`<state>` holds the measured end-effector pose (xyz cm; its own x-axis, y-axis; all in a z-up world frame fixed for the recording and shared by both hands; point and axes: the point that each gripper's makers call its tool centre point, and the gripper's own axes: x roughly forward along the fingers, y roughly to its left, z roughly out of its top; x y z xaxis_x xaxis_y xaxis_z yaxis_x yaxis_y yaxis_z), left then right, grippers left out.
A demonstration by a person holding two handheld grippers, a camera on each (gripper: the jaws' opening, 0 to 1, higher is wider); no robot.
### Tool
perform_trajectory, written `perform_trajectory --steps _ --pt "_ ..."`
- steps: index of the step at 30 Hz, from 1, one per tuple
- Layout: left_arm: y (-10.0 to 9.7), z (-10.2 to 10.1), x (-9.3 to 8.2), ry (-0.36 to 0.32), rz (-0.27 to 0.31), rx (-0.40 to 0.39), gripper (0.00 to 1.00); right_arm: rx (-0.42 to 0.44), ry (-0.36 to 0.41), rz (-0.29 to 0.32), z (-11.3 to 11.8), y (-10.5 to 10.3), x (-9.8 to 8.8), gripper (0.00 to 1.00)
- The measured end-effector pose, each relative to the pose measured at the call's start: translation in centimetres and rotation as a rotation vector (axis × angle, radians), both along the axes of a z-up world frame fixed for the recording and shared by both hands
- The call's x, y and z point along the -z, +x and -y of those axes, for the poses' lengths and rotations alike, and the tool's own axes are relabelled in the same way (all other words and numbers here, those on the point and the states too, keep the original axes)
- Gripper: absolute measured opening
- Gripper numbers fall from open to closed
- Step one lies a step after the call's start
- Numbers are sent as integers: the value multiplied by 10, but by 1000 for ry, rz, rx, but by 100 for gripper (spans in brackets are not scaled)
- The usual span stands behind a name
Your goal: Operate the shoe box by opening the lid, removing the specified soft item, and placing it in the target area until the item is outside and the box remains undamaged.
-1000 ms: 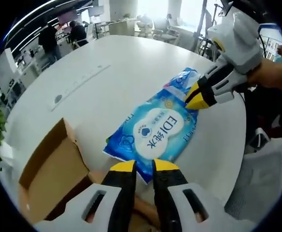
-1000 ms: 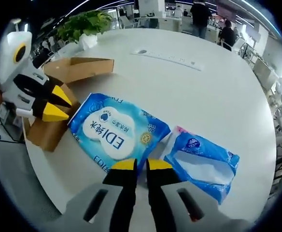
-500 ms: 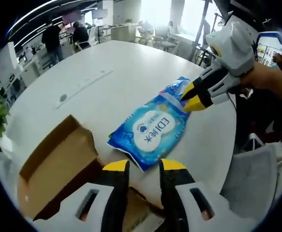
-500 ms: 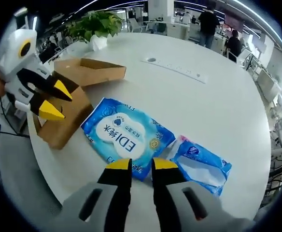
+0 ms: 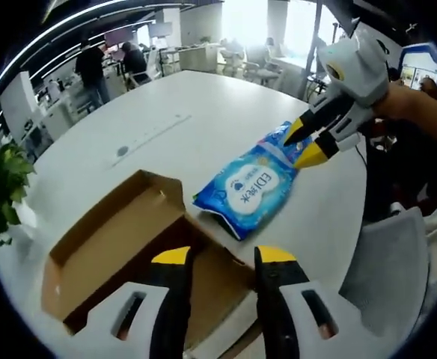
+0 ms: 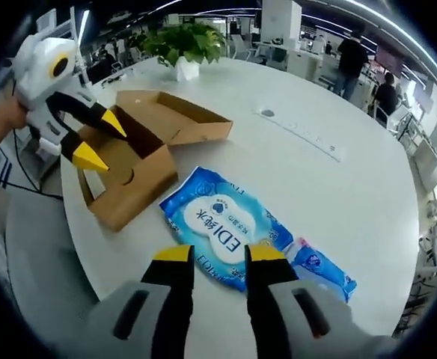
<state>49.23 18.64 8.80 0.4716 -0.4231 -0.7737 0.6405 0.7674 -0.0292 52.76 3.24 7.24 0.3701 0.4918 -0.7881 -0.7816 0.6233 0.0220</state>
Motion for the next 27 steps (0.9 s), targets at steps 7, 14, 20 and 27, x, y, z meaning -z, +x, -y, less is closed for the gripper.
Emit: perform_trajectory --steps 7,14,20,27 --pt "-8 -26 -8 13 20 -26 38 -73 14 1 -21 -6 -11 31" --pt "-20 -53 -9 15 14 -73 40 -179 45 4 -52 -15 -21 35" --pt "-26 -82 -11 26 22 -132 41 -294 40 0 -75 -26 -20 41" --pt "-36 -113 -16 20 33 -206 44 -424 38 17 -100 -36 -21 45"
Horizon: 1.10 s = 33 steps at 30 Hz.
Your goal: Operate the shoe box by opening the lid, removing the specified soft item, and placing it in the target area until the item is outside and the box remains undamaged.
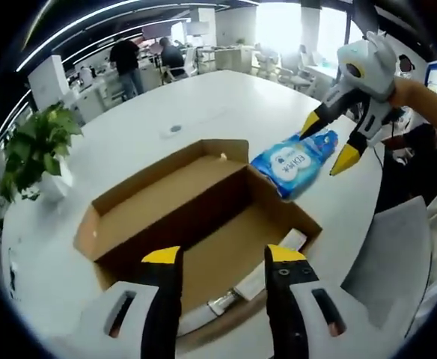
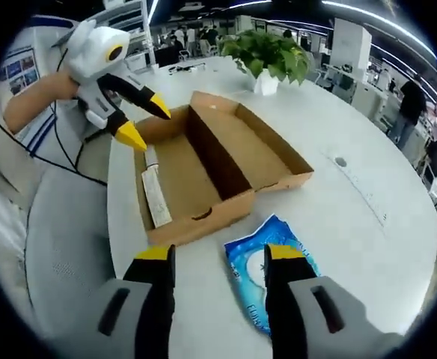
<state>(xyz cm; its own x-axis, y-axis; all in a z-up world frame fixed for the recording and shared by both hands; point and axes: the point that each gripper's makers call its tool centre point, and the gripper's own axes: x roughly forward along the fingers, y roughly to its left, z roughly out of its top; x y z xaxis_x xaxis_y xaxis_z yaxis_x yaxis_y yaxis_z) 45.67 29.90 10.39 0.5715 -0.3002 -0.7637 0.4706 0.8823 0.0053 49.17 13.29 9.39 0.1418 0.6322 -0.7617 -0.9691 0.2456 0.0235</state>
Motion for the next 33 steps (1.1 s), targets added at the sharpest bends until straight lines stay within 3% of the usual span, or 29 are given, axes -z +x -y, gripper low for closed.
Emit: perform_trajectory --steps 2,13,23,33 --pt "-4 -12 -1 -4 2 -34 45 -45 19 20 -10 -1 -2 46" --pt "-24 -74 10 12 -16 -174 44 -197 9 -30 -43 -13 11 51" --pt "-41 -125 16 18 -22 -301 42 -263 -15 -57 -60 -18 28 52" --pt "-52 -140 34 -30 -64 -375 32 -307 -41 -88 -80 -25 46 55"
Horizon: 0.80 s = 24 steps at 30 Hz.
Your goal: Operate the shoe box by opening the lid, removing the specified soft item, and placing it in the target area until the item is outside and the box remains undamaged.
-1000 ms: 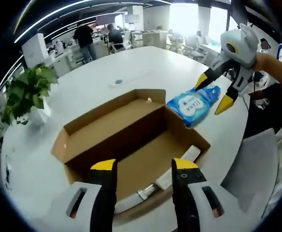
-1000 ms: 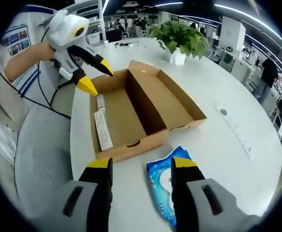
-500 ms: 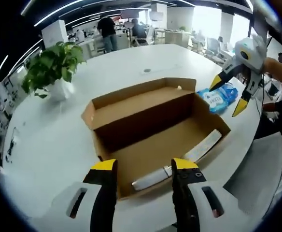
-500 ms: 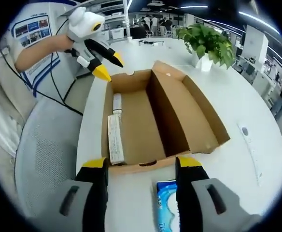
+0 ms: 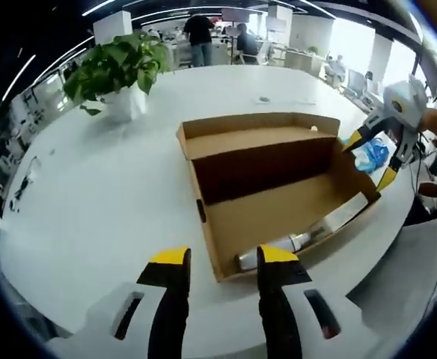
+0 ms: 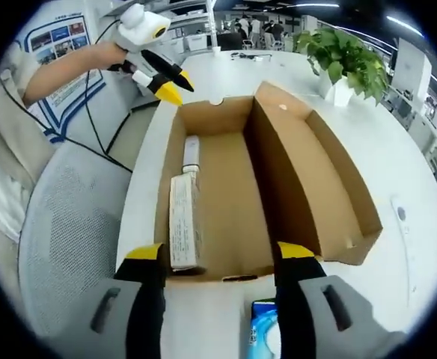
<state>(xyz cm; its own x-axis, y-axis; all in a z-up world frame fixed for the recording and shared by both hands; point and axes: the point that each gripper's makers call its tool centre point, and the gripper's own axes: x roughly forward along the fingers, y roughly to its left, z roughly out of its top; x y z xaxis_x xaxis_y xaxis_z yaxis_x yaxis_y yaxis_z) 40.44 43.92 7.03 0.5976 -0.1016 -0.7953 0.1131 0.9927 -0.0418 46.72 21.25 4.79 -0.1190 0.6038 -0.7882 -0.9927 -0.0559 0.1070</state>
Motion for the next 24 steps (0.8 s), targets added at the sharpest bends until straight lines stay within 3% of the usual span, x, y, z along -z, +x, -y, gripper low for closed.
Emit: perform_trajectory --steps 13,17,22,24 --pt "-6 -2 28 -64 -45 -61 16 -69 -44 -57 -22 -13 23 55" --pt "-4 -2 30 -84 -34 -85 10 -73 -56 -74 -25 -14 30 54" --pt "-3 -6 32 -73 -34 -90 4 -78 -75 -77 -26 -16 38 52" --pt "-3 -7 32 -85 -39 -101 4 -91 -85 -46 -26 -16 40 52"
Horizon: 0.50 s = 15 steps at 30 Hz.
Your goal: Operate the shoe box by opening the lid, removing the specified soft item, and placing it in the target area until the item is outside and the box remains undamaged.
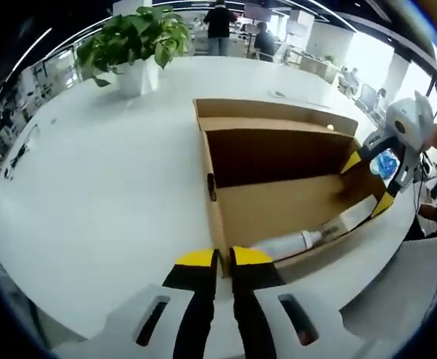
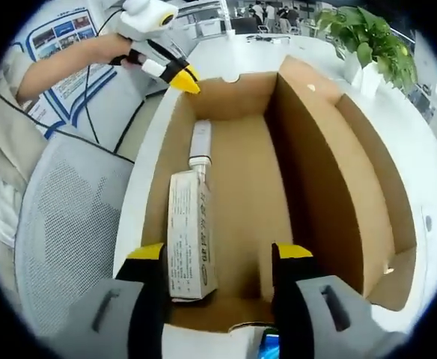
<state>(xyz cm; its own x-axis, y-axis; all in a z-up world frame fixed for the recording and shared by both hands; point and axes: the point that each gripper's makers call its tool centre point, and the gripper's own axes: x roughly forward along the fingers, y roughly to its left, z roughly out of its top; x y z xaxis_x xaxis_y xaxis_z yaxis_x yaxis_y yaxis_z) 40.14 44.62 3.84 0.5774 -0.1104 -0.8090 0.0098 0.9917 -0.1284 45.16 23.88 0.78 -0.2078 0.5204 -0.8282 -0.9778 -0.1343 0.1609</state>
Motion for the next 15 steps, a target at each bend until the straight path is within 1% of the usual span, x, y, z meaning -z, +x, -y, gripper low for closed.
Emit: perform_trajectory --steps 4,8,15 --pt "0 0 0 -6 -5 -4 4 -14 5 -2 -2 -7 2 45" --pt "0 0 1 -13 -8 -9 4 -35 10 10 -2 -12 4 38" --pt "0 -1 1 -21 -4 -26 3 -70 7 15 -3 -22 7 20"
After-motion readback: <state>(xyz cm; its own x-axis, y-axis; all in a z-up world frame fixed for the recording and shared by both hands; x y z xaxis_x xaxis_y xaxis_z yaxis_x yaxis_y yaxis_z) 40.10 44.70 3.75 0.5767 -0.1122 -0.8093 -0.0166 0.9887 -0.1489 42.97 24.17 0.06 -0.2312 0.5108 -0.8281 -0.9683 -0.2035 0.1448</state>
